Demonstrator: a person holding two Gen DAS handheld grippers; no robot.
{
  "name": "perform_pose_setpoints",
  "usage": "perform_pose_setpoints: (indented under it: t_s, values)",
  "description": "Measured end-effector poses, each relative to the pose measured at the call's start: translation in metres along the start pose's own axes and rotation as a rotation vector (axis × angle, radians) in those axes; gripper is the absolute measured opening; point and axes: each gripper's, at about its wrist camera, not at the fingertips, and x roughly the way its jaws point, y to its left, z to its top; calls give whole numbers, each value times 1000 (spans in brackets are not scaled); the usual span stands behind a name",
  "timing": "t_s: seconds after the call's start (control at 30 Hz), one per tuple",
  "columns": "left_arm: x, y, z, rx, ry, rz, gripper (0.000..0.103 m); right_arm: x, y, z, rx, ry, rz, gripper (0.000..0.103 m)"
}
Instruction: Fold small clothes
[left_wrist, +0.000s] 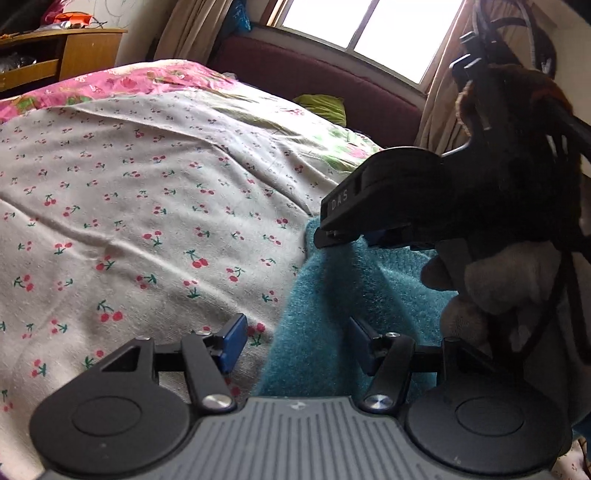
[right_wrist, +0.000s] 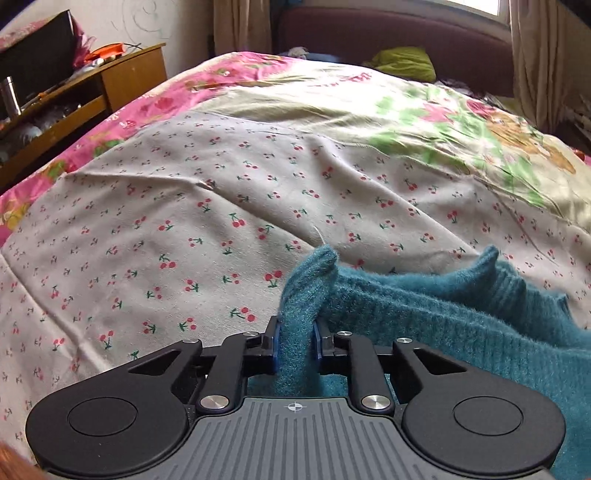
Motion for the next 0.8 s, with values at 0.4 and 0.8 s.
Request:
perform_pose_setpoints:
  t_s: [0.4,0.8]
  values:
    - [8,-3,-7,38,-44,52,76,-75,-53,-27,49,-200,175,37]
    - [-30,-45,5,106,-222,79,75,-164,-240,-139,366,-312,-292,38]
